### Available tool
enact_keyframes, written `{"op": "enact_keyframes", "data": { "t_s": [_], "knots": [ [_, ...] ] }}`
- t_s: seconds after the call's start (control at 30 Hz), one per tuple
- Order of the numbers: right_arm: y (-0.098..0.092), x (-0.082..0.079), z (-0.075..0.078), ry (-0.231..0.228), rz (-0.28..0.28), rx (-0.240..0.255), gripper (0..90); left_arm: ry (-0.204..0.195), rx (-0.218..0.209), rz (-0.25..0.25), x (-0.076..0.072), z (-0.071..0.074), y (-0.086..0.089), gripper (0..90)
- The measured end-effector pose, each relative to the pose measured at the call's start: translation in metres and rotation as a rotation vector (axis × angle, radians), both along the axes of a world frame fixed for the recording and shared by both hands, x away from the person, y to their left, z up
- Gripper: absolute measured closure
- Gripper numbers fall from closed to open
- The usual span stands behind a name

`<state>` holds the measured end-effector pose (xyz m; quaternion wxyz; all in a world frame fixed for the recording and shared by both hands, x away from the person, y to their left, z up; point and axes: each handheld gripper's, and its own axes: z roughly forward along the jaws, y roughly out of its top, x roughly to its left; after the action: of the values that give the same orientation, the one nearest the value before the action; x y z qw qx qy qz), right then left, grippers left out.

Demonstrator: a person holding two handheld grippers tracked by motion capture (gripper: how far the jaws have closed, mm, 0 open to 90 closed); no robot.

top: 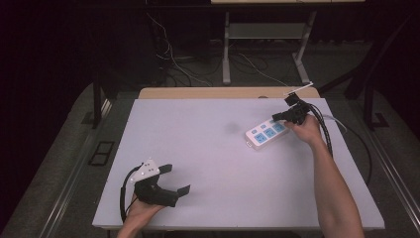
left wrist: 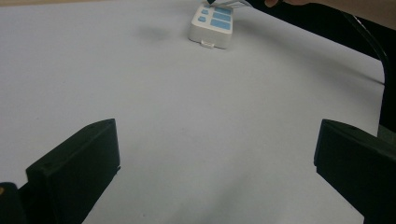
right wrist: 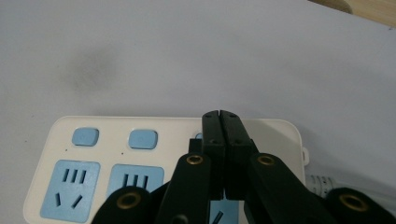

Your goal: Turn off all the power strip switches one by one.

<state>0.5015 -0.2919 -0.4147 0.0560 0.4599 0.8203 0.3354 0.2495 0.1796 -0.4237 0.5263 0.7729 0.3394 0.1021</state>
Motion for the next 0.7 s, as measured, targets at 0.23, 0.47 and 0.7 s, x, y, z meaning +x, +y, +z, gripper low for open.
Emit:
{"op": "enact_keyframes", "data": {
  "t_s": [0.23,0.47,0.7],
  "knots": [
    [-0.002,0.000,-0.007,0.008,-0.025,0.056,89.6,0.003,-0.005,0.001,0.001,0.000,0.000,0.0],
    [-0.003,-0.005,-0.010,-0.011,-0.037,0.088,89.7,0.003,-0.002,0.000,0.001,0.000,-0.002,0.0],
    [-0.003,-0.008,-0.011,-0.027,-0.047,0.088,90.0,-0.002,-0.002,0.007,0.001,0.000,-0.001,0.0]
  ]
}}
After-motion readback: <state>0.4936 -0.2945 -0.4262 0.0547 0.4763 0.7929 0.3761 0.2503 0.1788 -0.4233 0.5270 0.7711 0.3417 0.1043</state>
